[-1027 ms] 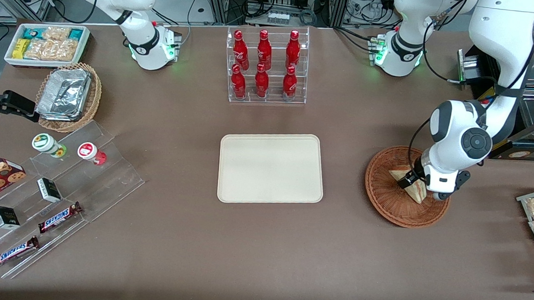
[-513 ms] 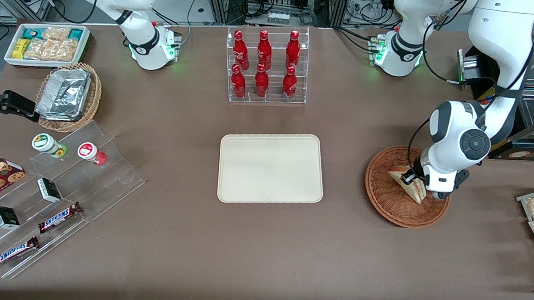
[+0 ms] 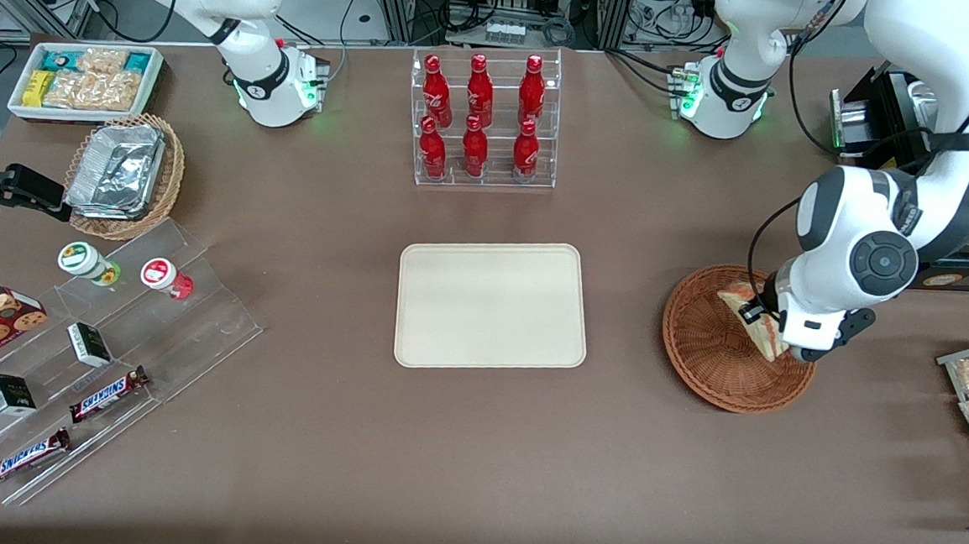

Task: Place sandwich from basket to tray
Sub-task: 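Lift the sandwich and carry it over the cream tray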

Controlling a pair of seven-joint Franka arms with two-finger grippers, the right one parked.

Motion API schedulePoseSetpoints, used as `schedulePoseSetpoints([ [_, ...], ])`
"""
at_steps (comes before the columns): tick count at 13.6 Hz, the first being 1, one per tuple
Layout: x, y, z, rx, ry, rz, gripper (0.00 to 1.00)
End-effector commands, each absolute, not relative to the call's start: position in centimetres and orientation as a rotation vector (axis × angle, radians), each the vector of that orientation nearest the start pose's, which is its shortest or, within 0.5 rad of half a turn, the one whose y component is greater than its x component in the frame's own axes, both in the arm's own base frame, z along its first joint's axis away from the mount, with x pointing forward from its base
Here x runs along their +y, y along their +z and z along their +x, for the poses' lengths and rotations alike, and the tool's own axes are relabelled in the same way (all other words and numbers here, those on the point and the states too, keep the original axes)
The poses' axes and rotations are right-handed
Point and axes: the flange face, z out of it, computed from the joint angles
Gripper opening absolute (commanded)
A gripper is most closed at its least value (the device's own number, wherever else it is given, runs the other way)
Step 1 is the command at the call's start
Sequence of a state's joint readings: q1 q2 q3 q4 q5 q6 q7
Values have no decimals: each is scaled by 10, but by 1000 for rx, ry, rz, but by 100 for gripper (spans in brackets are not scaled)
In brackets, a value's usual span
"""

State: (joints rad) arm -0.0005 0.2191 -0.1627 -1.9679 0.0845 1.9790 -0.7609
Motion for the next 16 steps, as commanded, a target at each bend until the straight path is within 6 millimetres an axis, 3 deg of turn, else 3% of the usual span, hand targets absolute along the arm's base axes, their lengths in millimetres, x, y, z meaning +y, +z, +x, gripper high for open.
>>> schedulePoseSetpoints([
  [1, -131, 368, 575, -691, 238, -2932, 0],
  [7, -244, 364, 551, -441, 246, -3014, 0],
  [10, -326, 356, 539, -261, 249, -3049, 0],
  [11, -340, 353, 537, -243, 248, -3058, 0],
  [12, -354, 347, 537, -206, 251, -3065, 0],
  [14, -401, 332, 542, -124, 254, -3088, 0],
  [16, -425, 318, 539, -80, 259, -3092, 0],
])
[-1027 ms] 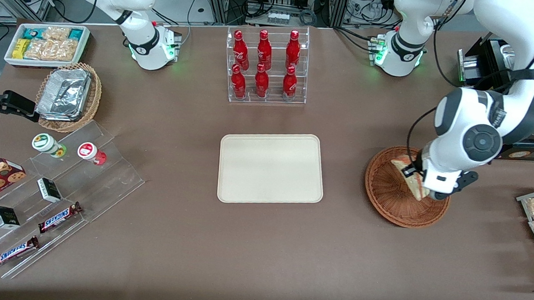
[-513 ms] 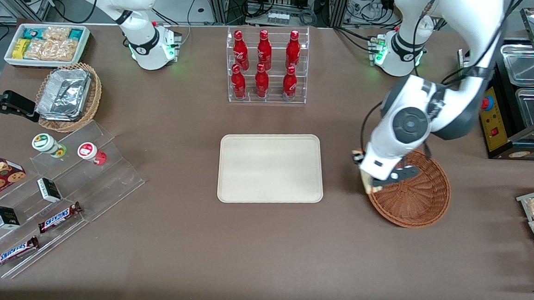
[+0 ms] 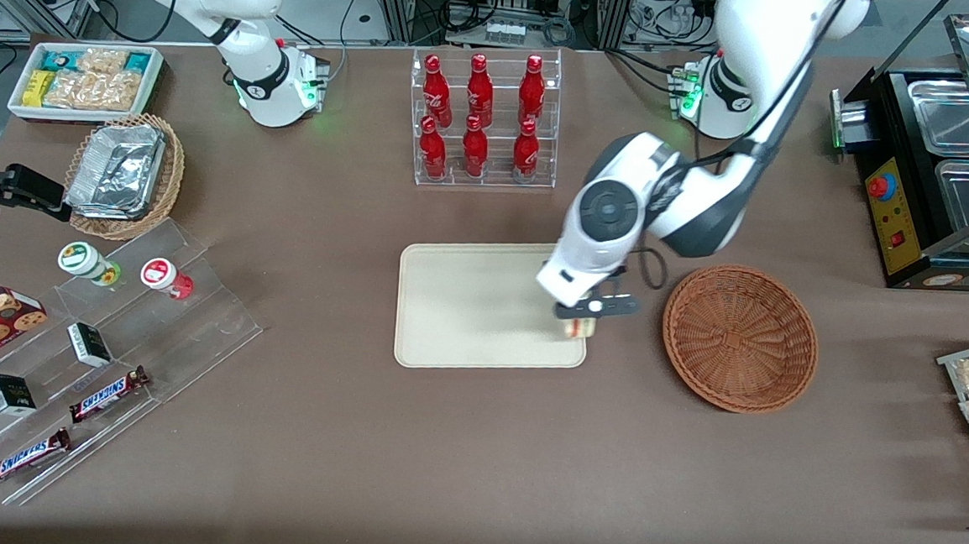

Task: Place sandwich from basket to tray
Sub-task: 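Lift the sandwich and carry it over the cream tray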

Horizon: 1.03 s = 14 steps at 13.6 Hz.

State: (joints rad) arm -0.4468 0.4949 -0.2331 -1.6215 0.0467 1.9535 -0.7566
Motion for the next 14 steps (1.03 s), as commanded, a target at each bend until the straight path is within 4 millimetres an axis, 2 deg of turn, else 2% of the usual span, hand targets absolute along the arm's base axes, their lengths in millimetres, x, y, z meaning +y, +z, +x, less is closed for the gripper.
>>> schedulePoseSetpoints([
  [1, -441, 314, 533, -39, 251, -3096, 0],
  [2, -455, 310, 530, -14, 247, -3099, 0],
  [4, -469, 297, 528, 16, 258, -3100, 0],
  [6, -493, 283, 514, 51, 265, -3094, 0],
  [7, -498, 275, 512, 45, 268, -3086, 0],
  [9, -501, 263, 516, -9, 227, -3056, 0],
  [14, -505, 248, 517, -152, 217, -3055, 0],
])
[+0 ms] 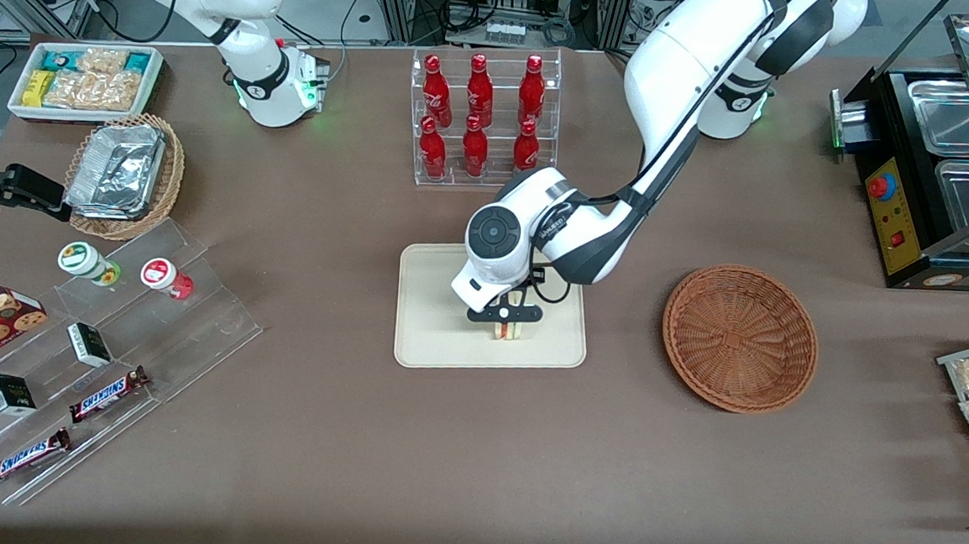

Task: Place sandwich from basket to tray
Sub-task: 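Lower the sandwich onto the tray and open the left gripper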

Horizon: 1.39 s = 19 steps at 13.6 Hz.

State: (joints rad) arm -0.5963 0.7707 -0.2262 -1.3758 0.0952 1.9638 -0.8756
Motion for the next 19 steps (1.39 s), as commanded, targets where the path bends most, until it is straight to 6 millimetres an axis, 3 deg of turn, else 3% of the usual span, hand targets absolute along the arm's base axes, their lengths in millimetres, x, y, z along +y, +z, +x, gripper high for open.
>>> schedulePoseSetpoints([
  [1, -510, 247, 513, -156, 213, -3058, 0],
  [8, -515, 240, 511, -207, 199, -3062, 0],
  [9, -515, 237, 511, -212, 201, -3061, 12],
  [10, -515, 235, 511, -213, 198, -3065, 44],
  [12, -515, 234, 511, -211, 197, -3067, 100],
  [16, -516, 239, 512, -204, 189, -3073, 100],
  [19, -514, 269, 511, -198, 180, -3069, 100],
])
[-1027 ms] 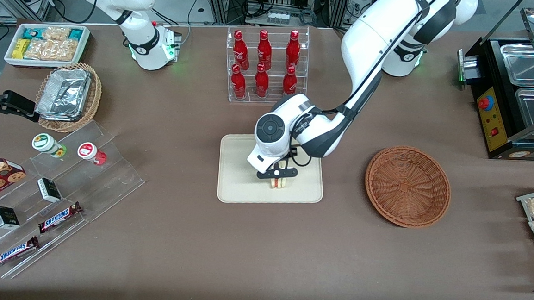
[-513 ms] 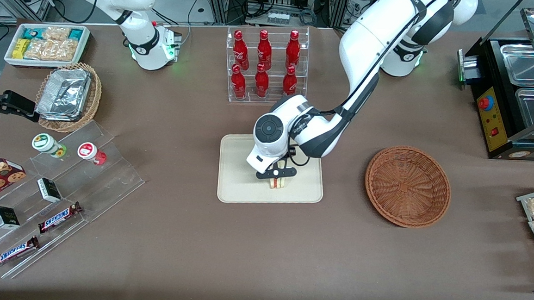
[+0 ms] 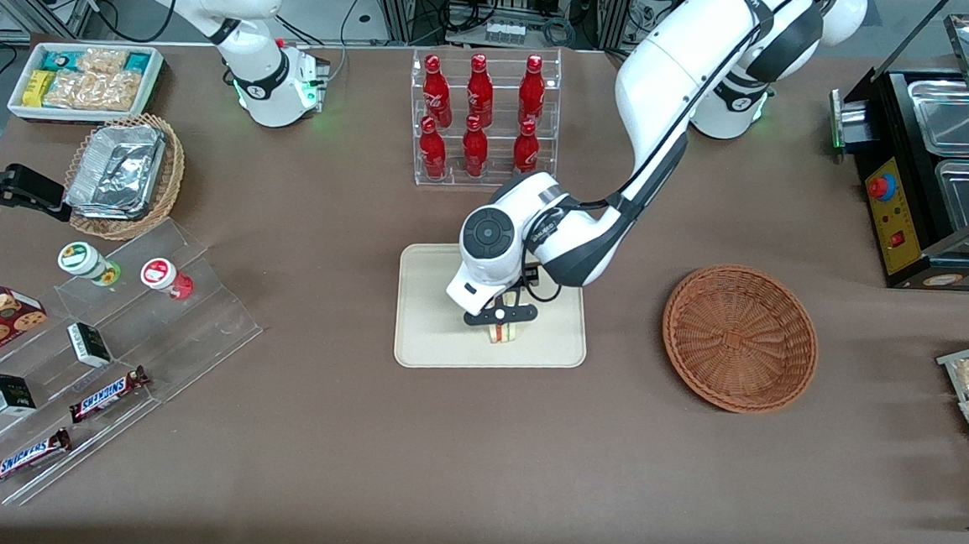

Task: Place sandwich from basket to tray
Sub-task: 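Lower the sandwich onto the tray and open the left gripper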

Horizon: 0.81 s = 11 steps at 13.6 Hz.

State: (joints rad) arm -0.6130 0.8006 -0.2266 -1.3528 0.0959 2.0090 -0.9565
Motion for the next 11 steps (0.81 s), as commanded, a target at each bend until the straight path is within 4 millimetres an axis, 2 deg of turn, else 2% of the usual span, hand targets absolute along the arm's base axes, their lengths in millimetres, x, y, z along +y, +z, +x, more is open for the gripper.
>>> schedulePoseSetpoints([
  [1, -513, 282, 511, -200, 182, -3065, 100],
  [4, -507, 336, 513, -196, 189, -3054, 100],
  [5, -505, 349, 512, -174, 188, -3051, 100],
  [7, -495, 378, 515, -54, 163, -3074, 100],
  [11, -426, 414, 544, 152, 295, -3057, 100],
])
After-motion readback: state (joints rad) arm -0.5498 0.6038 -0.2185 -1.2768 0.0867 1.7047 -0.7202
